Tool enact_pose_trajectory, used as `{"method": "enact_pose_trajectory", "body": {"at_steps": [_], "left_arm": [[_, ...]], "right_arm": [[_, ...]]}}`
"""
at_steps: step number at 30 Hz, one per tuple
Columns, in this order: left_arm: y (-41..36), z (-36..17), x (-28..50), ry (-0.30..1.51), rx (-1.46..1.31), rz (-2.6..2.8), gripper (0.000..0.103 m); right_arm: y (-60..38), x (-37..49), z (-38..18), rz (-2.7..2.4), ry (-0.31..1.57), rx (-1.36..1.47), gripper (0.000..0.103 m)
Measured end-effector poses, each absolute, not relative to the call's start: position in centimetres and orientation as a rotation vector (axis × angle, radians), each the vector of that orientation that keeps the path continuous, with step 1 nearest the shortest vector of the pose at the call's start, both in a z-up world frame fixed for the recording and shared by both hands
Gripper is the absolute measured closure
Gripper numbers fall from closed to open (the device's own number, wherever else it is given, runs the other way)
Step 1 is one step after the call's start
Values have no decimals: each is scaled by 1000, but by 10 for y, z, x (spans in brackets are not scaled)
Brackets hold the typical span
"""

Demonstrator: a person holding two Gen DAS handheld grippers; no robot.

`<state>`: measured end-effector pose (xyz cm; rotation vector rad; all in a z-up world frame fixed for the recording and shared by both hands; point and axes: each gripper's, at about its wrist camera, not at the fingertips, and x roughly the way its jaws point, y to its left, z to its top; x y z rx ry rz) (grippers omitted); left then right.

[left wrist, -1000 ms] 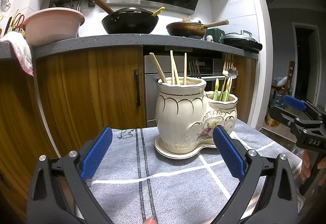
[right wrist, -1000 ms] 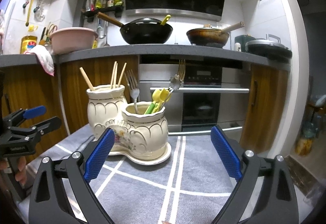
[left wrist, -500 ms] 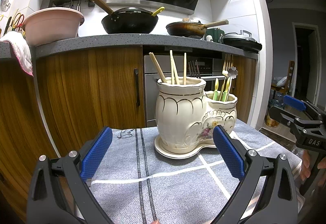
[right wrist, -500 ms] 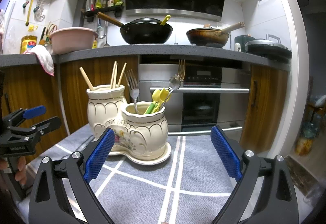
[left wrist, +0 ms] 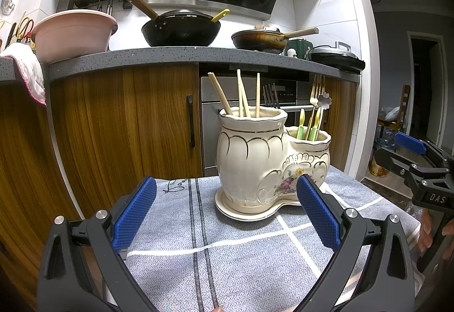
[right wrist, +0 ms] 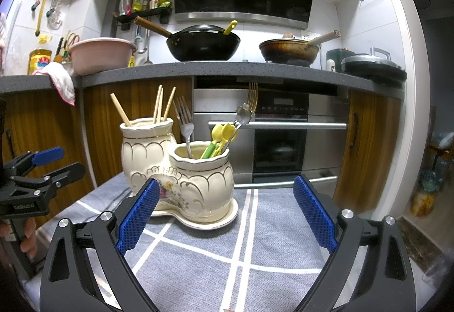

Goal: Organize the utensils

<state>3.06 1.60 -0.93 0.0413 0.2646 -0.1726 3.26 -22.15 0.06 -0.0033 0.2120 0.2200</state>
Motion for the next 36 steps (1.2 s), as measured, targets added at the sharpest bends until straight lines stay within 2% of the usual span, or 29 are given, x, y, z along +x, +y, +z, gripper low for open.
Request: {"method": "enact_pose_trajectory", "body": {"at_steps": [36], "left_arm": [[17,-13,34,282,36,-151,5]], "right_arm": [[-221,33,0,219,214,-3,8]]}}
